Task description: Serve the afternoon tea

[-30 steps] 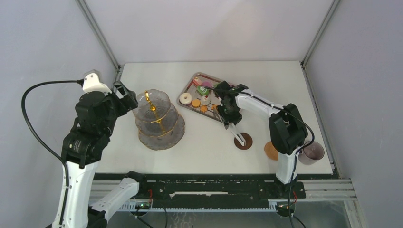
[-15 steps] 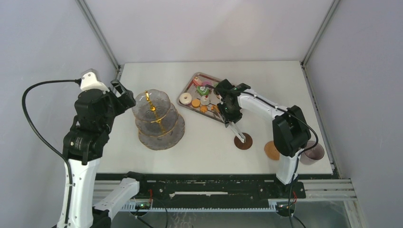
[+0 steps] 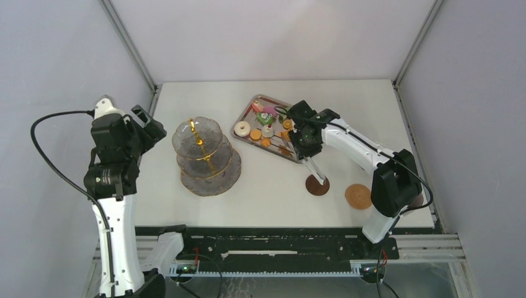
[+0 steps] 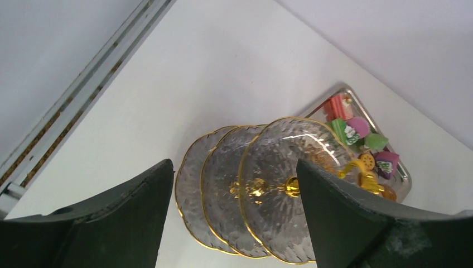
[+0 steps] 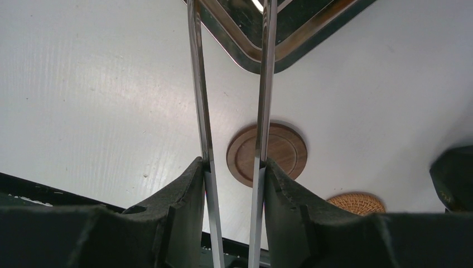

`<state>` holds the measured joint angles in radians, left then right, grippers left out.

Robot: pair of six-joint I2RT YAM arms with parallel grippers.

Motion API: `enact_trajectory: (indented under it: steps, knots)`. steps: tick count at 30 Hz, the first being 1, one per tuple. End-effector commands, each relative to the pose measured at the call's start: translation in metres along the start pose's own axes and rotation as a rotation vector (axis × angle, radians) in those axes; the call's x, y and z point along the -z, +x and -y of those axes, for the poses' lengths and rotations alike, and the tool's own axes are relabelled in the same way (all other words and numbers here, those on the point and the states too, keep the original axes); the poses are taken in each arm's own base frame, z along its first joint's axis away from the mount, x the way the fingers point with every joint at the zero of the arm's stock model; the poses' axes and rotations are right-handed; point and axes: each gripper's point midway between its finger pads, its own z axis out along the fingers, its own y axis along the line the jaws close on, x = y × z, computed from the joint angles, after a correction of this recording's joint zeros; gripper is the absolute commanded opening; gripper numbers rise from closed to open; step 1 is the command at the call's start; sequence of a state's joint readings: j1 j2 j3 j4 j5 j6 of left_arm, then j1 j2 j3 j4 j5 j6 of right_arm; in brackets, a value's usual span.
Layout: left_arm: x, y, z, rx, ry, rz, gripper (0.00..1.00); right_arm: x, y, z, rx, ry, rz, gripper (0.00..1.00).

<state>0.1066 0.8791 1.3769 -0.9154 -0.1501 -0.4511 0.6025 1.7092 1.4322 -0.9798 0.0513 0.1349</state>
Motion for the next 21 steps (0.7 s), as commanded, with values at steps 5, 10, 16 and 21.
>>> enact_trajectory:
  steps: [5,10,16,21]
  knots:
    - [-0.040,0.036,-0.046,0.132,-0.140,-0.068,0.86,0.035,-0.018,0.001,-0.008,0.004,0.143,0.00]
    - [-0.064,0.062,-0.074,0.259,-0.200,-0.120,0.85,0.042,-0.016,-0.010,0.010,-0.024,0.170,0.00]
    - [-0.090,0.091,-0.088,0.281,-0.243,-0.204,0.84,0.045,-0.012,-0.035,0.062,-0.064,0.176,0.00]
    - [-0.108,0.125,-0.092,0.283,-0.232,-0.311,0.83,0.044,-0.008,-0.068,0.122,-0.128,0.179,0.00]
